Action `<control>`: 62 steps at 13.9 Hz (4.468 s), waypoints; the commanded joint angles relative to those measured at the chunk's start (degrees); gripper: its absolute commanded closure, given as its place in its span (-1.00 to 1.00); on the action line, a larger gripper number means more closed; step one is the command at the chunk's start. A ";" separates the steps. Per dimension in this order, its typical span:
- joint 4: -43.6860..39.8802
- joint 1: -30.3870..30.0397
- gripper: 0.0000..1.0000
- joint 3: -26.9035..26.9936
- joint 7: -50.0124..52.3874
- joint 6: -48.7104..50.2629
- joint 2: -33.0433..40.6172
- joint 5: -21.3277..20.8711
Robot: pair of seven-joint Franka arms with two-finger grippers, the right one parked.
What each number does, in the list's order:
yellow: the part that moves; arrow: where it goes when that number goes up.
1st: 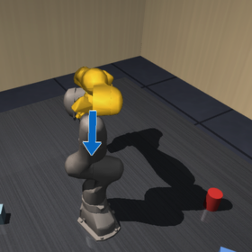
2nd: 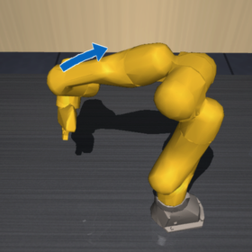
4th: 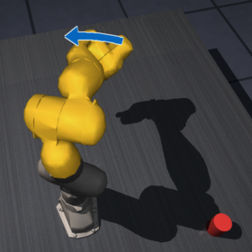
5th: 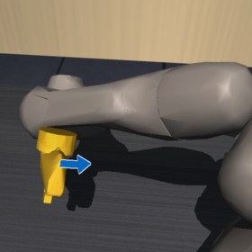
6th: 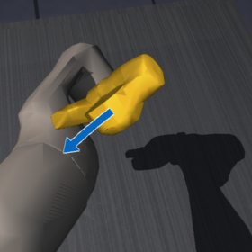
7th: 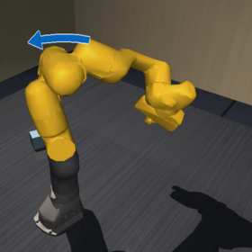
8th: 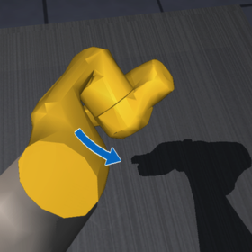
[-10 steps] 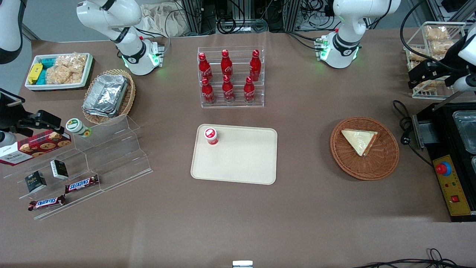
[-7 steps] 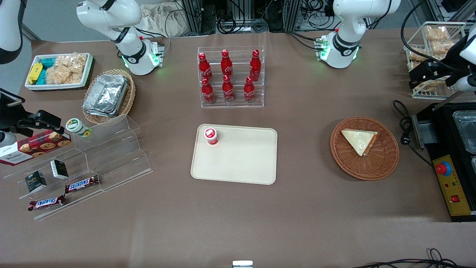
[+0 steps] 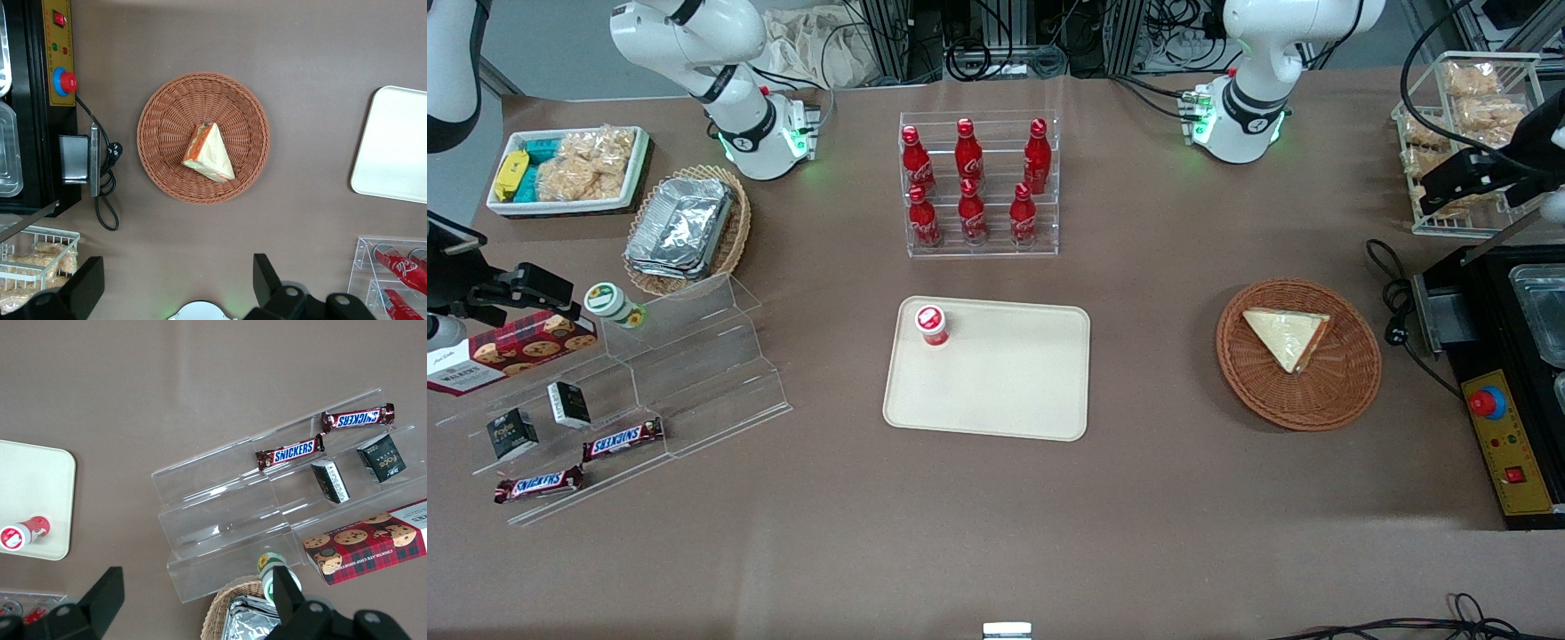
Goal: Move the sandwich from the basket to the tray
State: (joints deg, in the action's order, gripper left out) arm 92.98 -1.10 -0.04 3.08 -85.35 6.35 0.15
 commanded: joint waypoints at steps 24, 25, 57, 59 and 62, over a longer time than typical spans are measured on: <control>24.09 -3.56 -1.00 -0.14 8.52 -34.88 -23.48 5.82; 24.09 -3.56 -1.00 -0.14 8.52 -35.06 -24.10 5.82; -4.73 -2.68 0.66 -19.08 25.17 2.11 -6.18 1.53; -5.26 -2.68 0.66 -26.99 33.18 2.03 -6.96 0.47; -5.35 -2.07 0.66 -37.81 39.96 -0.42 -14.23 -3.56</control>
State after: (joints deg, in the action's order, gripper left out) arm 90.17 -3.08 -32.72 39.56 -85.14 -0.89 -0.28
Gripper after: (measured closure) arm 0.824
